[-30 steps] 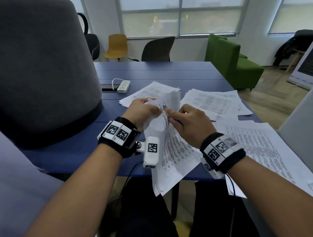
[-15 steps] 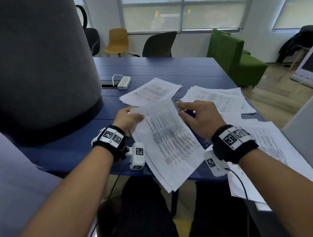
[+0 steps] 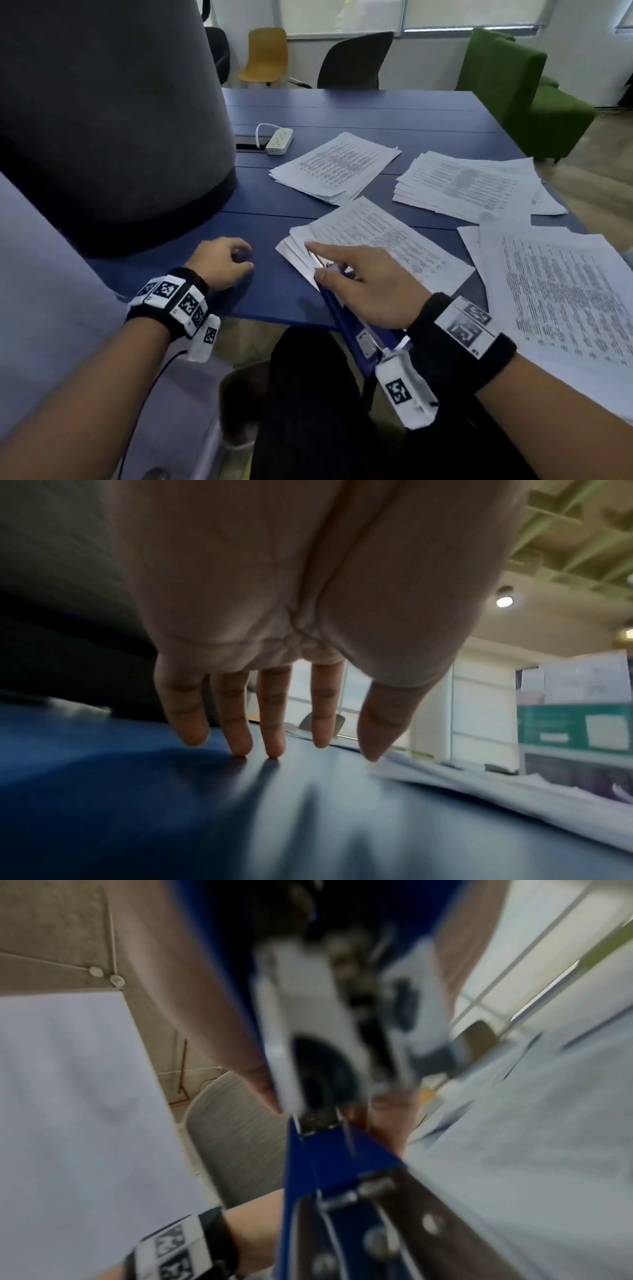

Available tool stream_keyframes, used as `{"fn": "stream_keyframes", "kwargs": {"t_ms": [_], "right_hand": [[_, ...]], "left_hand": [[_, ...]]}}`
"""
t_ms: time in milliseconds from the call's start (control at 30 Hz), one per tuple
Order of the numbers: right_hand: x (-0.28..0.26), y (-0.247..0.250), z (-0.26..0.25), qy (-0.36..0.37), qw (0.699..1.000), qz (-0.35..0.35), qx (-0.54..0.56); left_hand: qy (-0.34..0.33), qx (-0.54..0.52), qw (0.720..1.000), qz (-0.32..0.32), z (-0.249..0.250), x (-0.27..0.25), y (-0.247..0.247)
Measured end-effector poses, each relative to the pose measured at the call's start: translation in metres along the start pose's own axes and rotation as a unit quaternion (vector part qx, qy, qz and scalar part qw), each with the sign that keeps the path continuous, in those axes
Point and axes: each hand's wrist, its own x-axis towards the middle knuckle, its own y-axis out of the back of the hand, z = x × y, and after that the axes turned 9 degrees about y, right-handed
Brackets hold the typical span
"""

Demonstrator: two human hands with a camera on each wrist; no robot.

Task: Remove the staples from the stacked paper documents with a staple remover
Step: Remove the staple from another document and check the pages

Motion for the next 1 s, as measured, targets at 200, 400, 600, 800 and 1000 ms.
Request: {"fn": "stream_keyframes", "kwargs": {"t_ms": [200,400,600,800,1000], "right_hand": [[-0.011,-0.088,-0.010,0.003,0.989,-0.140,0.038],[0.015,-0.155,-0.010,-0.059,0.961,-0.269,0.031],[0.031,-0.191,-0.005,-0.115,0.925,-0.361,0.025],[0.031,-0.197,-0.003,-0.161,0.919,-0.356,0.050],[0.030,-0.195,0.003,-0.159,0.924,-0.339,0.079]], "left_hand": [[-0.031,0.032,0.997,0.058,-0.087,-0.056,0.006],[0.021,-0.127,0.991,0.043,-0.127,-0.125,0.012],[0.051,-0.017,0.967,-0.249,-0.132,-0.188,-0.008],[0.065,-0.006,0.951,-0.302,-0.136,-0.204,-0.022],[0.076,-0.006,0.945,-0.318,-0.133,-0.199,-0.020]]}}
